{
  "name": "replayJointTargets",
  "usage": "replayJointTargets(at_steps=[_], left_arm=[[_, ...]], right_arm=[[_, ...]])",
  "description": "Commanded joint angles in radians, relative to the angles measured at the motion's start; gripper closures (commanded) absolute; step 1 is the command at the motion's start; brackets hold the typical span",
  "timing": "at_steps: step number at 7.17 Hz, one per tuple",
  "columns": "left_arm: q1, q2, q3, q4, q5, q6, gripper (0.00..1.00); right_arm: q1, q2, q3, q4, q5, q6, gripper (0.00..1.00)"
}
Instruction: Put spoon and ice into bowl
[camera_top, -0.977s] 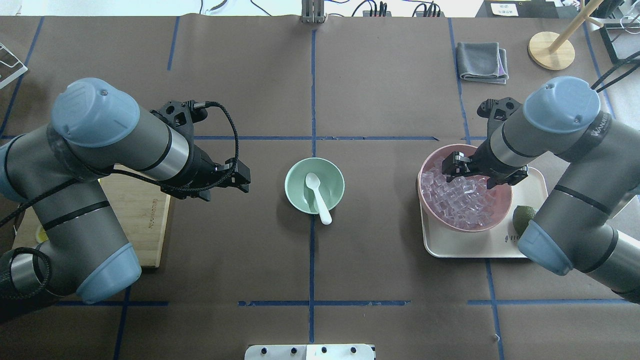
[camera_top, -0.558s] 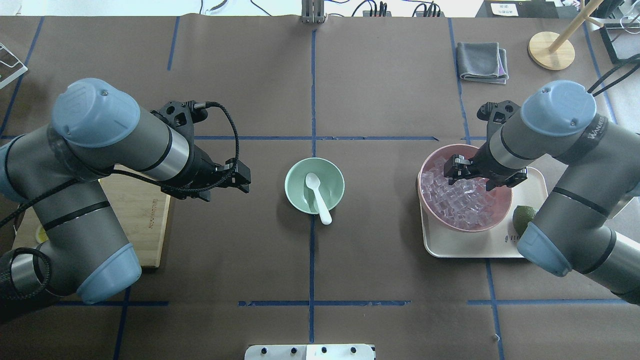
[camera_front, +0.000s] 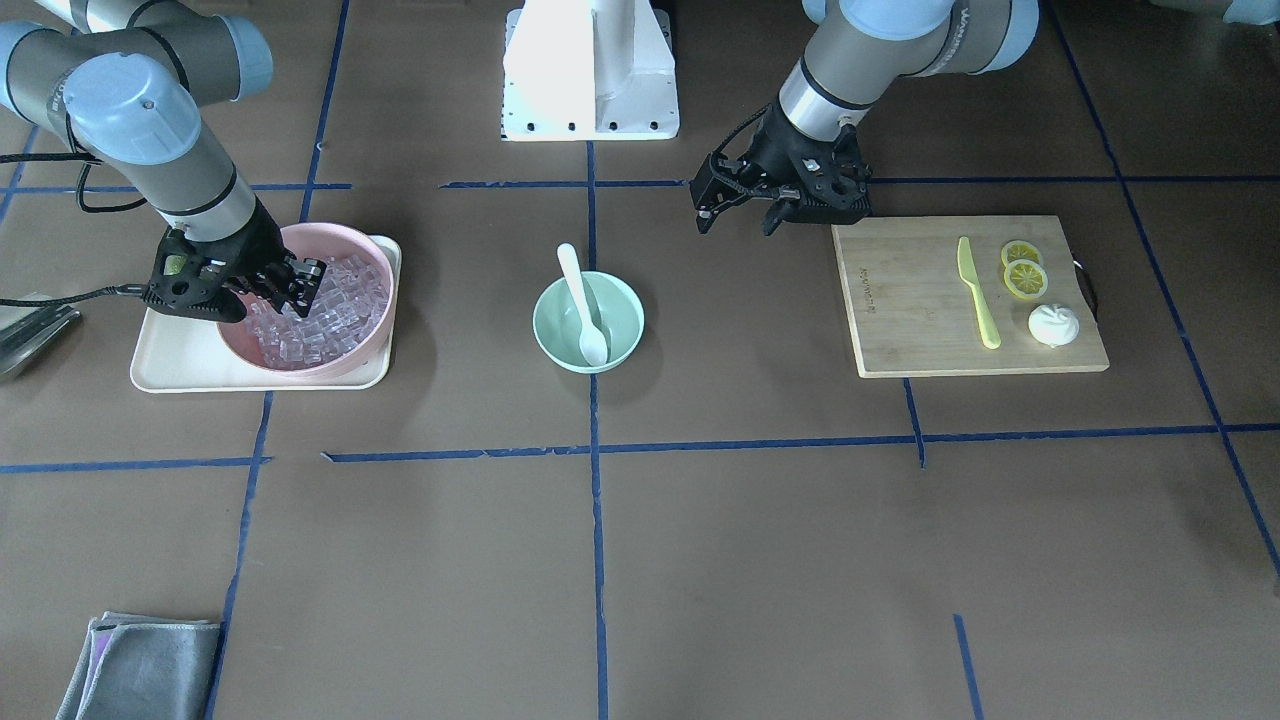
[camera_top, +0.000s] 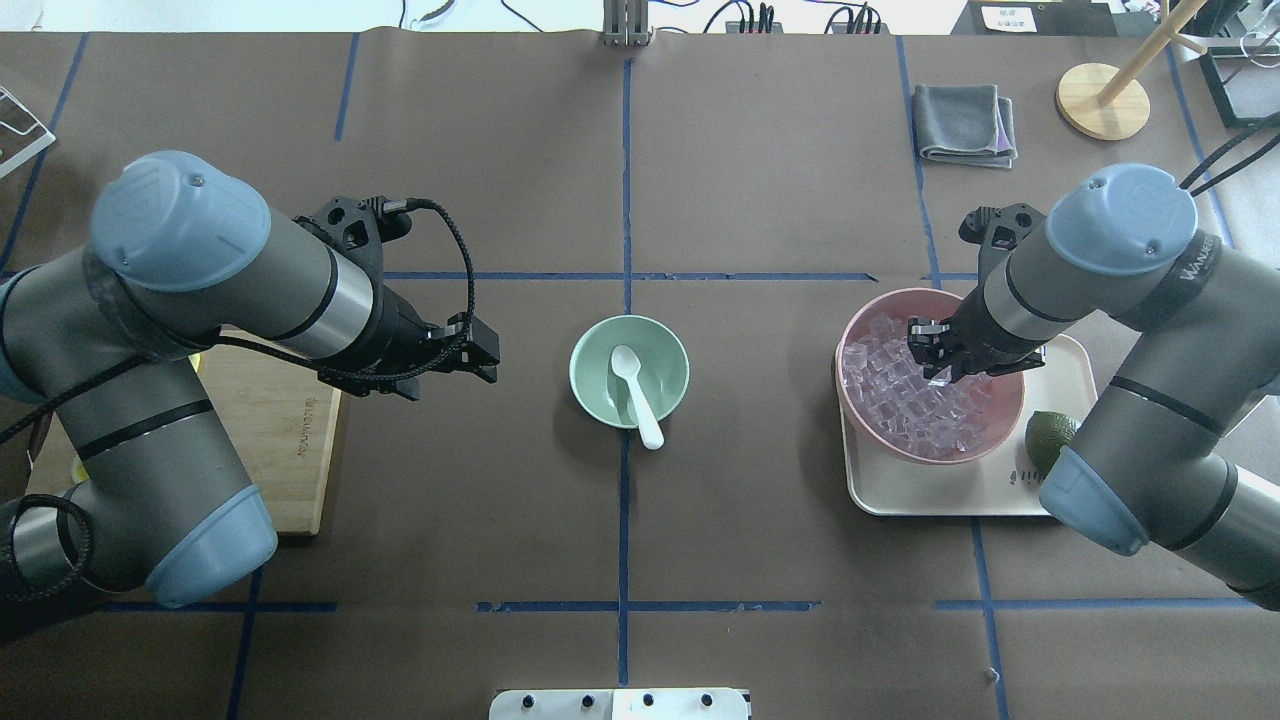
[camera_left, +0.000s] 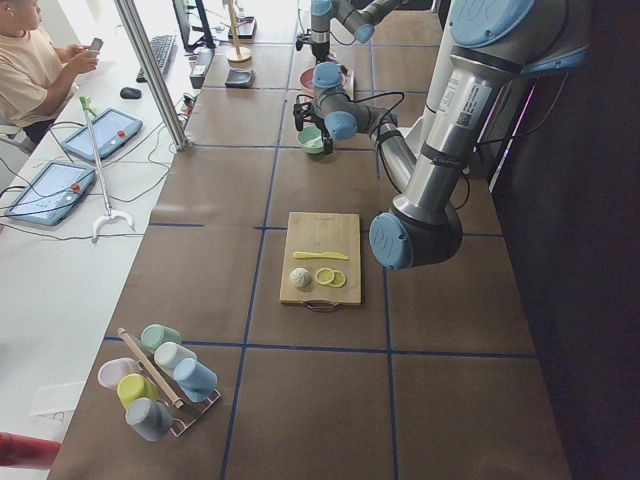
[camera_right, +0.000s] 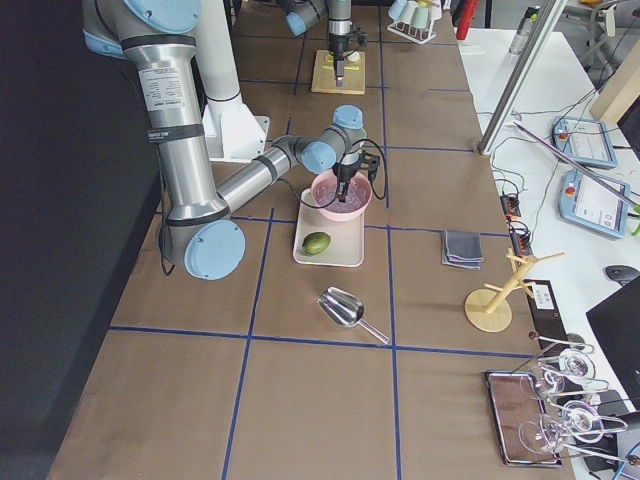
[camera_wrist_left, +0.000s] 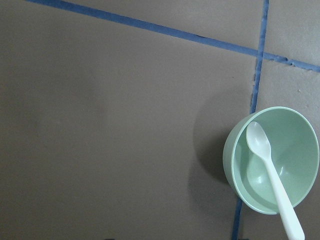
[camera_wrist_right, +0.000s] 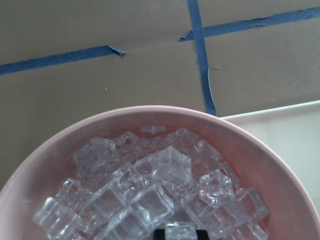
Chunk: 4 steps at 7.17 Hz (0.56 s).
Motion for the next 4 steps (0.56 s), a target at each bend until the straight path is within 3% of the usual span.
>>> replayJointTargets(at_steps=[1,2,4], left_arm=[[-0.003,0.002,-0.012,0.0,0.0,0.0,0.14],[-0.004,0.003,-0.028,0.002,0.0,0.0,0.14],[-0.021,0.069,-0.089,0.0,0.0,0.0,0.1]], right_arm=[[0.0,0.003,0.019,-0.001,0.012,0.003,1.0],[0.002,0.012,0.064,-0.006,0.013,0.01,1.0],[-0.01,0.13,0.065,-0.003,0.009,0.097,1.0]])
